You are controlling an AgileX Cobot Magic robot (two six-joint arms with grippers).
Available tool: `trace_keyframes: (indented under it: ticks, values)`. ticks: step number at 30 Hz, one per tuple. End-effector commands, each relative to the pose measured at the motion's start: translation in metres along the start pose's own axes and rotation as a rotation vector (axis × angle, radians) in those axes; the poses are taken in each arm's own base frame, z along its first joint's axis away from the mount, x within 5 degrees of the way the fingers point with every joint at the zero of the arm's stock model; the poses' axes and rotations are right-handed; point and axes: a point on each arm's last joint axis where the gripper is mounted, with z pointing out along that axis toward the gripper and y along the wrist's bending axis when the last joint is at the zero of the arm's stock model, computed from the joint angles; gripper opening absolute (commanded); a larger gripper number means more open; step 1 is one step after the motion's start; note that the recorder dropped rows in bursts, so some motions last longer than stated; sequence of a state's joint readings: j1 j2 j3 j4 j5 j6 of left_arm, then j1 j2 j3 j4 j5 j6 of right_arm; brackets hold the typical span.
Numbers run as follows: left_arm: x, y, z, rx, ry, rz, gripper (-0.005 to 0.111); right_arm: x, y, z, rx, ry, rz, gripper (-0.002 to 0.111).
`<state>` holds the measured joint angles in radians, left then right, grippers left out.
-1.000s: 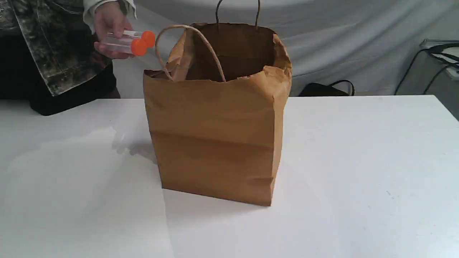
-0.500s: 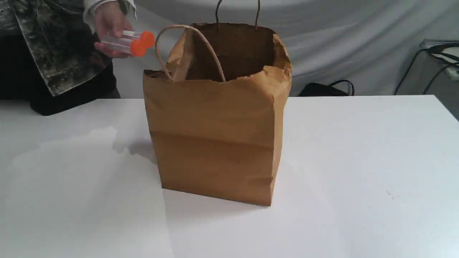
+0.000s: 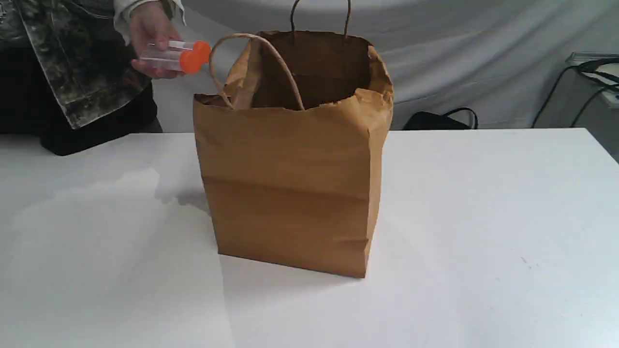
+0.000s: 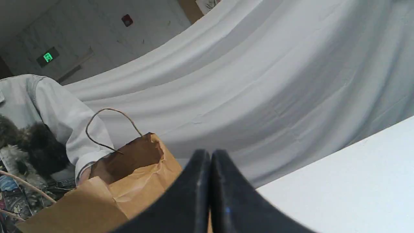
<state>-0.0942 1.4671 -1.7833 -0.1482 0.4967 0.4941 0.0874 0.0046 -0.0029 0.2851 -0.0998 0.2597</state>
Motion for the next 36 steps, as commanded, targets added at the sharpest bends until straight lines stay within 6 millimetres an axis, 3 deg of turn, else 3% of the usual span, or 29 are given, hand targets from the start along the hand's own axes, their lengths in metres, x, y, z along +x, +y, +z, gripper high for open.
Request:
trace_keyframes:
  ticks: [1,11,20,28,36]
  values:
    - [0.008,-0.004,0.018,0.100,0.167,0.003,0.000,0.001,-0.001,0.000,0.007,0.002,-0.001,0.000]
    - [0.022,-0.026,0.049,0.412,0.264,0.196,0.000,0.002,-0.001,0.000,0.008,0.008,-0.001,0.000]
    - [0.061,-0.045,0.086,0.582,0.339,0.305,0.000,0.003,-0.001,0.000,0.011,0.018,-0.001,0.000]
    - [0.090,-0.058,0.125,0.607,0.328,0.196,0.000,0.003,-0.001,0.000,0.011,0.018,-0.001,0.000]
    - [0.096,-0.065,0.143,0.692,0.437,0.073,0.000,0.003,-0.001,0.000,0.011,0.018,-0.001,0.000]
